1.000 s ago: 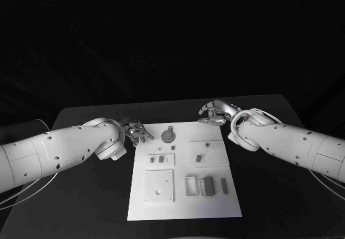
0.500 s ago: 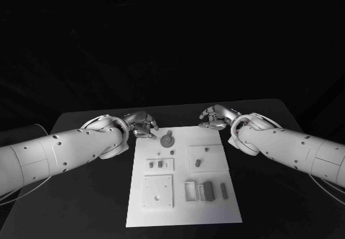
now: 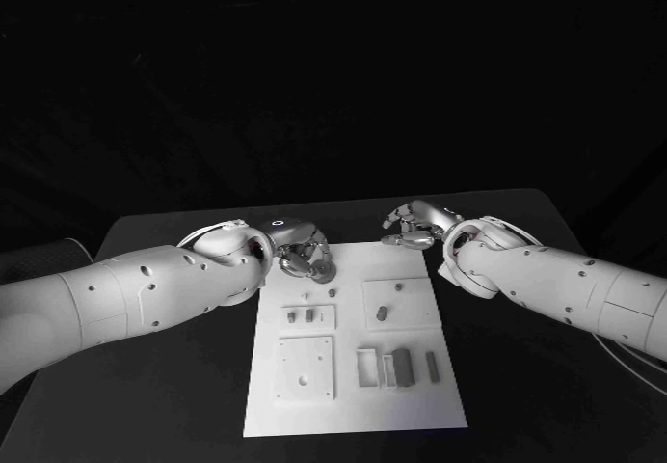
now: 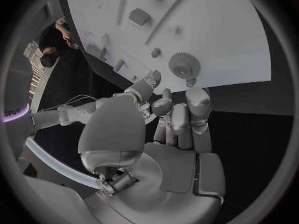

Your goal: Assemble the parts on the task board

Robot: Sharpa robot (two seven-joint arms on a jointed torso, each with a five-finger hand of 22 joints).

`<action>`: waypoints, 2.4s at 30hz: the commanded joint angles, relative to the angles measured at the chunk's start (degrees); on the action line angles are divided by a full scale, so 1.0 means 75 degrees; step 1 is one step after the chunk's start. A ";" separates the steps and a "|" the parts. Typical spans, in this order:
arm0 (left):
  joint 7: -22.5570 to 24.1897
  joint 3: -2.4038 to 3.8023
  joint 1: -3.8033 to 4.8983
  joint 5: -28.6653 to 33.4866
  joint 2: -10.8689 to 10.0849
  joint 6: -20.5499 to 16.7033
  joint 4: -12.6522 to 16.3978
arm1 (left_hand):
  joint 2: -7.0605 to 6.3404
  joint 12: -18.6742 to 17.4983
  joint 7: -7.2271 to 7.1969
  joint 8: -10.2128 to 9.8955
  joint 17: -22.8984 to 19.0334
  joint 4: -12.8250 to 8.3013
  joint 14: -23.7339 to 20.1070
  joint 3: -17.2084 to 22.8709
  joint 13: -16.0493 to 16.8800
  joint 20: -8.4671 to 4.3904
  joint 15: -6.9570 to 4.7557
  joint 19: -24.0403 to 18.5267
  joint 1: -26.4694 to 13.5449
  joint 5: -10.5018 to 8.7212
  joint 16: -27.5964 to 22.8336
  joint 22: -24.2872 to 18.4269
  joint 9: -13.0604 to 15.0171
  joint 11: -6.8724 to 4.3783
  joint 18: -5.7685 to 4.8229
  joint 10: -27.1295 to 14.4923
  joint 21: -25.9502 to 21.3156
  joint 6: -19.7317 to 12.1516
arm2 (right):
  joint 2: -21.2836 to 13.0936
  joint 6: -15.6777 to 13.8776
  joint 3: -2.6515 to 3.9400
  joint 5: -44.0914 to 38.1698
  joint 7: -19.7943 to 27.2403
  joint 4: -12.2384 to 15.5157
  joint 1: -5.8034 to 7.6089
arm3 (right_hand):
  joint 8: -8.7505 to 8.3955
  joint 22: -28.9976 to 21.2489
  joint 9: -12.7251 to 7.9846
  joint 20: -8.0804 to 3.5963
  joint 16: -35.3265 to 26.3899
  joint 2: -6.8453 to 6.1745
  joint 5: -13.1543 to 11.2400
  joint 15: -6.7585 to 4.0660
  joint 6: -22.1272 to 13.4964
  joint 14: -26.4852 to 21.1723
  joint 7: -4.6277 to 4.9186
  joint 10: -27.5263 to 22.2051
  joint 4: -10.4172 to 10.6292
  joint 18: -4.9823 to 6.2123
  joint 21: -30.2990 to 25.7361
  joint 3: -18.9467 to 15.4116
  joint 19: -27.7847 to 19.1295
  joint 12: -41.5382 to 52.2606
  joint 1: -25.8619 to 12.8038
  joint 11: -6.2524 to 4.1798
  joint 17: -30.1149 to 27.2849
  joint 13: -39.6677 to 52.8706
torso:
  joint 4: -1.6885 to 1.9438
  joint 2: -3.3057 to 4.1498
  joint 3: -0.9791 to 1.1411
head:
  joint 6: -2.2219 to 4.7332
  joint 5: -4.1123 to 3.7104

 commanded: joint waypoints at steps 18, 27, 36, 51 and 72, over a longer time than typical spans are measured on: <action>0.0285 0.0007 -0.0152 -0.0934 0.0328 0.0720 -0.0208 | -0.0045 0.0041 -0.0012 -0.0087 -0.0004 0.0135 0.0025 -0.0044 0.0088 0.0012 0.0014 -0.0012 -0.0100 -0.0021 -0.0086 0.0146 -0.0027 -0.0002 0.0627 -0.0003 0.0046 -0.0080 | 0.0079 0.0000 0.0002 0.0000 0.0100 -0.0004 -0.0008 | 0.0036 0.0063 -0.0011 -0.0026 0.0039 0.0026 0.0034 -0.0062 0.0005 -0.0012 0.0033 -0.0046 -0.0024 0.0105 -0.0026 -0.0002 -0.0030 0.0032 0.0032 0.0011 -0.0009 -0.0014 | -0.0015 0.0009 -0.0004 | -0.0086 -0.0045; 0.0387 0.0006 -0.0281 -0.1147 0.0373 0.0538 -0.0345 | -0.0054 0.0013 -0.0003 -0.0084 -0.0195 0.0100 -0.0140 -0.0021 0.0113 0.0029 0.0028 -0.0090 -0.0043 -0.0002 -0.0164 0.0144 -0.0029 0.0010 0.0618 -0.0078 0.0036 -0.0042 | 0.0073 -0.0002 0.0002 -0.0001 0.0100 0.0003 -0.0008 | 0.0037 0.0062 -0.0011 -0.0027 0.0040 0.0030 0.0045 -0.0062 0.0004 -0.0010 0.0033 -0.0045 -0.0024 0.0105 -0.0025 -0.0002 -0.0028 0.0034 0.0031 0.0011 -0.0010 -0.0015 | -0.0028 0.0014 -0.0008 | -0.0113 -0.0090; 0.0396 0.0006 -0.0377 -0.1143 0.0443 0.0510 -0.0394 | -0.0033 0.0006 -0.0001 -0.0083 -0.0230 0.0097 -0.0174 -0.0007 0.0119 0.0031 0.0027 -0.0105 -0.0027 -0.0001 -0.0186 0.0142 -0.0030 0.0011 0.0617 -0.0092 0.0036 -0.0024 | 0.0053 -0.0017 0.0003 -0.0001 0.0098 0.0029 -0.0008 | 0.0038 0.0062 -0.0012 -0.0027 0.0042 0.0036 0.0054 -0.0062 0.0004 -0.0007 0.0033 -0.0043 -0.0023 0.0105 -0.0024 -0.0002 -0.0025 0.0036 0.0028 0.0010 -0.0010 -0.0016 | -0.0029 0.0014 -0.0003 | -0.0139 -0.0092; 0.0394 0.0007 -0.0685 -0.1151 0.0545 0.0256 -0.0666 | 0.0175 0.0011 0.0044 -0.0031 -0.0113 0.0083 -0.0135 0.0043 0.0157 0.0040 0.0063 -0.0116 0.0031 -0.0002 -0.0220 0.0143 -0.0019 0.0053 0.0621 -0.0091 0.0071 0.0158 | 0.0050 -0.0015 0.0003 0.0000 0.0101 0.0025 -0.0008 | 0.0039 0.0062 -0.0013 -0.0027 0.0043 0.0040 0.0064 -0.0063 0.0003 -0.0003 0.0033 -0.0040 -0.0020 0.0105 -0.0023 -0.0005 -0.0021 0.0038 0.0021 0.0010 -0.0011 -0.0018 | -0.0024 0.0009 -0.0012 | -0.0161 -0.0130; 0.0430 0.0008 -0.0697 -0.1080 0.0554 0.0174 -0.0647 | 0.0390 0.0018 0.0079 -0.0053 -0.0091 0.0109 -0.0140 0.0034 0.0193 0.0063 0.0096 -0.0132 -0.0039 0.0002 -0.0260 0.0142 -0.0039 0.0087 0.0631 -0.0105 0.0098 0.0221 | 0.0063 -0.0029 0.0003 0.0000 0.0102 0.0039 -0.0008 | 0.0039 0.0061 -0.0015 -0.0029 0.0045 0.0043 0.0071 -0.0063 0.0000 0.0003 0.0033 -0.0036 -0.0022 0.0105 -0.0022 -0.0006 -0.0015 0.0042 0.0017 0.0010 -0.0012 -0.0020 | -0.0017 0.0009 -0.0014 | -0.0177 -0.0131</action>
